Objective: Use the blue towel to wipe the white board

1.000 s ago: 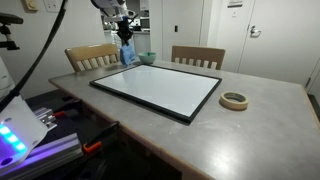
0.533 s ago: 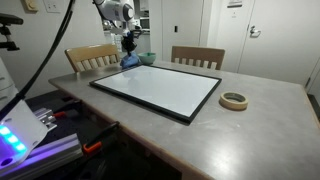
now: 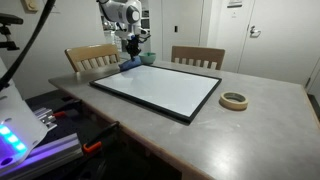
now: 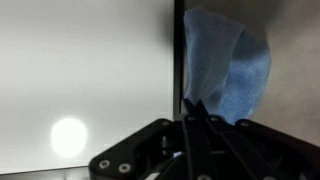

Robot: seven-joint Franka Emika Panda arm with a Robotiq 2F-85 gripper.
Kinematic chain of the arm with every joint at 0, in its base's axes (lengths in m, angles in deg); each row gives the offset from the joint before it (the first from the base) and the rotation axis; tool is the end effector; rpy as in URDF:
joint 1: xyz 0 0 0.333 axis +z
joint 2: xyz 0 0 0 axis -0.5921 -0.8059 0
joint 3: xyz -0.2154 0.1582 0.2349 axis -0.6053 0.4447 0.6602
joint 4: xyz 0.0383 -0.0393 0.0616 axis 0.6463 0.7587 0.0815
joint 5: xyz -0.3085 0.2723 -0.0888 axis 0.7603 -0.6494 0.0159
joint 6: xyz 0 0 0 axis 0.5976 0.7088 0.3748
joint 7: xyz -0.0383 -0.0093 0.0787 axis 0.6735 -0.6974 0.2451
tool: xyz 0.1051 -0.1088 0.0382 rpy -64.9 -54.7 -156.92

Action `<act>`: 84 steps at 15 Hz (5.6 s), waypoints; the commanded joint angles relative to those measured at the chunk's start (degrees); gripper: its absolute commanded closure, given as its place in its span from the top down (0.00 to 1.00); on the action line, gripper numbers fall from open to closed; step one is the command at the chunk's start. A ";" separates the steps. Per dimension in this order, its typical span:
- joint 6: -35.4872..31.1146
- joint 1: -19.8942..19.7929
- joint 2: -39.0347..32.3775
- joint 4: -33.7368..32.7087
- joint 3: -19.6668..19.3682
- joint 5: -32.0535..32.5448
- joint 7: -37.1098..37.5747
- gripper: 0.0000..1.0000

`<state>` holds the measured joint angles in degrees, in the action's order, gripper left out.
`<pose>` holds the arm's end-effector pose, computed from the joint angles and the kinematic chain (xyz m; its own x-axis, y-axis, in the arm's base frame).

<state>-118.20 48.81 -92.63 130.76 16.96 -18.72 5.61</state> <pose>0.7024 0.2838 0.1677 0.9973 0.0678 -0.0291 0.0629 -0.9875 -0.1446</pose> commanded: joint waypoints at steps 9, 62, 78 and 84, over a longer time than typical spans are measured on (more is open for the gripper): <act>-0.20 2.15 0.91 4.67 -6.30 3.82 -4.43 0.01; 3.87 -4.82 -2.52 0.98 -15.52 16.63 -11.19 0.01; 3.65 -6.95 -1.91 1.93 -16.66 17.47 -13.08 0.03; 3.65 -6.94 -1.91 1.93 -16.67 17.46 -13.00 0.03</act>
<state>-114.76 42.23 -94.47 132.89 -0.15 -1.61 -7.57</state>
